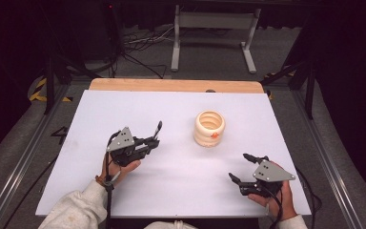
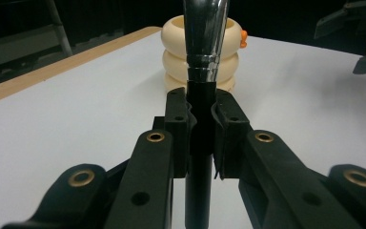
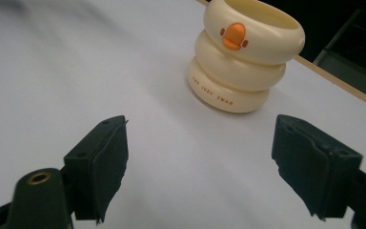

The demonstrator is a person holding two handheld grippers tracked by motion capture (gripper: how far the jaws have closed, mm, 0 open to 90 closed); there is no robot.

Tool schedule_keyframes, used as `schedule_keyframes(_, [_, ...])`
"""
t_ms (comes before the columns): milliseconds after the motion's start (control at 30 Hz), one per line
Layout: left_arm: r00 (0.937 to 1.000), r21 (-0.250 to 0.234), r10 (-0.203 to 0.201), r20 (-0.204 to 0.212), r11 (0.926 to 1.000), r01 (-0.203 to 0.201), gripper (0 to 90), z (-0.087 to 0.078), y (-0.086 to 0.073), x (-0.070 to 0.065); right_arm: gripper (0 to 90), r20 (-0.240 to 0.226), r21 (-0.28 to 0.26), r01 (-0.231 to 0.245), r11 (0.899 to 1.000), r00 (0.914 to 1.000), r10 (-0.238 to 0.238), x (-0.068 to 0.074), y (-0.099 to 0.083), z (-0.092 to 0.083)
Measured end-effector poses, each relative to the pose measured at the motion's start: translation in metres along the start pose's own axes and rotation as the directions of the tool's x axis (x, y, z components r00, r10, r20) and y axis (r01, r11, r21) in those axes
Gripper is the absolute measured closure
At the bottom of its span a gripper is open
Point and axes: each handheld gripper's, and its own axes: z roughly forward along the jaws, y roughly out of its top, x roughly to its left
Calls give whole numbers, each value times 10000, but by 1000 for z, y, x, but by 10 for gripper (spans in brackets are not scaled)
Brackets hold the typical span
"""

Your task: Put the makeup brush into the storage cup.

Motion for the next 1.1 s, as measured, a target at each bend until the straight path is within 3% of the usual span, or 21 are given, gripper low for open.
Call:
schedule_keyframes(267, [9999, -353, 133, -1, 9993, -133, 791, 5, 8, 2, 146, 359, -682, -388, 9969, 9985, 413, 3, -8, -8])
schedule_keyframes(400, [9999, -657, 166, 10, 9977, -165, 790, 8, 15, 4, 120, 444, -671, -425, 9968, 9980, 456, 4, -9, -8])
schedule_keyframes(567, [9989, -840, 426, -192, 9955, -441, 790, 15, 24, 5, 78, 848, -1121, -741, 9909, 9929, 839, 4, -11, -12])
schedule_keyframes(800, [9985, -1209, 545, -66, 9912, -549, 790, 34, 40, 5, 47, 1134, -1682, -1271, 9775, 9826, 1473, 1, -11, -15])
schedule_keyframes(867, [9973, -1192, 728, -86, 9902, -733, 790, 40, 45, 4, 46, 1146, -1686, -1359, 9763, 9810, 1564, -1, -11, -16])
schedule_keyframes(1100, [9972, -1573, 734, 124, 9850, -705, 790, 61, 60, 1, 44, 1377, -1716, -1356, 9758, 9775, 1600, -2, -12, -16])
